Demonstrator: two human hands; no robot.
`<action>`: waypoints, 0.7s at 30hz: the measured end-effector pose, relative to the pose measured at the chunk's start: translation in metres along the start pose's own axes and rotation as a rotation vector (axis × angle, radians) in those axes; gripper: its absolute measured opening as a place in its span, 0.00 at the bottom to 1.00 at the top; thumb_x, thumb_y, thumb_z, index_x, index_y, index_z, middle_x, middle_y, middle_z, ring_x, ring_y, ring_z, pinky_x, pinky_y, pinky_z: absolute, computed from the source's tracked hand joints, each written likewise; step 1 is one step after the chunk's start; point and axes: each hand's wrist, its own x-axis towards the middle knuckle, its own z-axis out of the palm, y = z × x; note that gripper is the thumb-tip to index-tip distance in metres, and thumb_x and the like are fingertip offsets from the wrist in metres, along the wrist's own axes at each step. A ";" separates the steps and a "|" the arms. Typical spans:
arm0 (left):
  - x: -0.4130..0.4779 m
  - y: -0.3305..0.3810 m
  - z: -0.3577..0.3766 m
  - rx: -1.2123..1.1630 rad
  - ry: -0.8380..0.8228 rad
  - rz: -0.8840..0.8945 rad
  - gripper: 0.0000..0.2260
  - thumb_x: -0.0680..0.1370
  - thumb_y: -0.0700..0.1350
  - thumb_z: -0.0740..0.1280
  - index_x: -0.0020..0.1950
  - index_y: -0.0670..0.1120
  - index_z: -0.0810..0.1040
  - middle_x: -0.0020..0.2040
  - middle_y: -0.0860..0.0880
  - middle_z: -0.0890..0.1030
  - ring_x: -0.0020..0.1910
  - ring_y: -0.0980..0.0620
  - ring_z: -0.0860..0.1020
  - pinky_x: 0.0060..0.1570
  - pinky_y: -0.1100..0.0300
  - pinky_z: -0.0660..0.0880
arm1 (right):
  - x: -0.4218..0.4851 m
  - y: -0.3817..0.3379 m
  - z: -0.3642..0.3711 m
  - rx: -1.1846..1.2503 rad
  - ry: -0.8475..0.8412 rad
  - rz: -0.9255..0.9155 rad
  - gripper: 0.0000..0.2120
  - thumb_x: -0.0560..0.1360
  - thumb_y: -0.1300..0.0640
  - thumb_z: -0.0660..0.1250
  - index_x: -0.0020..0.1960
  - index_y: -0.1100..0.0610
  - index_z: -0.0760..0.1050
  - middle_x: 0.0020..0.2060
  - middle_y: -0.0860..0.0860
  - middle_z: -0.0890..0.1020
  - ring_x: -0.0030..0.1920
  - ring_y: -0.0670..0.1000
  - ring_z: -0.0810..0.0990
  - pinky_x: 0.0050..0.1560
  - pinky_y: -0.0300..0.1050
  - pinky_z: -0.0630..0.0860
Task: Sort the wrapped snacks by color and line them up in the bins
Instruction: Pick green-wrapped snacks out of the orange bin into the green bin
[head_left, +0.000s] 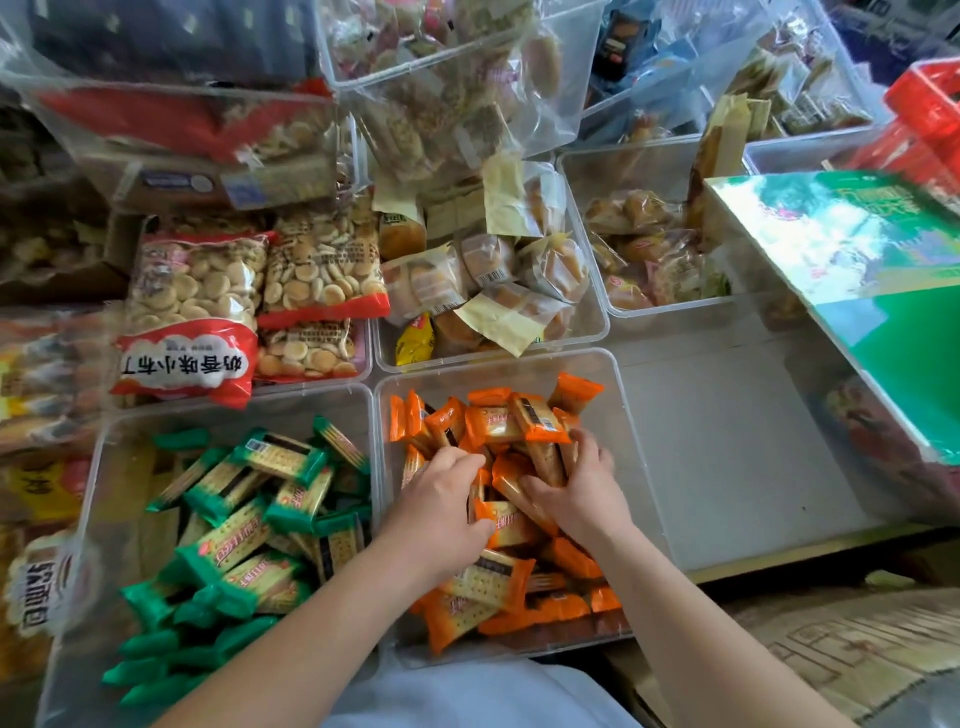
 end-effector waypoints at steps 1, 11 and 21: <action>0.000 0.000 0.000 -0.024 -0.005 0.006 0.35 0.78 0.52 0.74 0.82 0.54 0.63 0.79 0.58 0.62 0.77 0.52 0.66 0.73 0.53 0.71 | 0.002 0.000 0.000 0.053 0.019 0.010 0.40 0.71 0.45 0.77 0.75 0.46 0.58 0.68 0.52 0.75 0.64 0.59 0.80 0.62 0.56 0.79; 0.003 -0.005 0.004 -0.214 0.047 0.052 0.31 0.78 0.52 0.73 0.79 0.55 0.68 0.75 0.62 0.68 0.71 0.58 0.71 0.69 0.53 0.75 | -0.014 -0.005 -0.007 0.180 -0.047 -0.144 0.32 0.70 0.45 0.76 0.69 0.34 0.65 0.53 0.41 0.82 0.50 0.46 0.82 0.52 0.46 0.78; 0.005 -0.003 -0.005 -0.195 0.323 0.095 0.14 0.80 0.39 0.67 0.64 0.52 0.80 0.70 0.58 0.72 0.71 0.58 0.70 0.66 0.64 0.70 | -0.049 -0.008 0.014 -0.241 -0.227 -0.537 0.42 0.76 0.49 0.70 0.82 0.39 0.48 0.64 0.49 0.69 0.48 0.51 0.74 0.42 0.45 0.74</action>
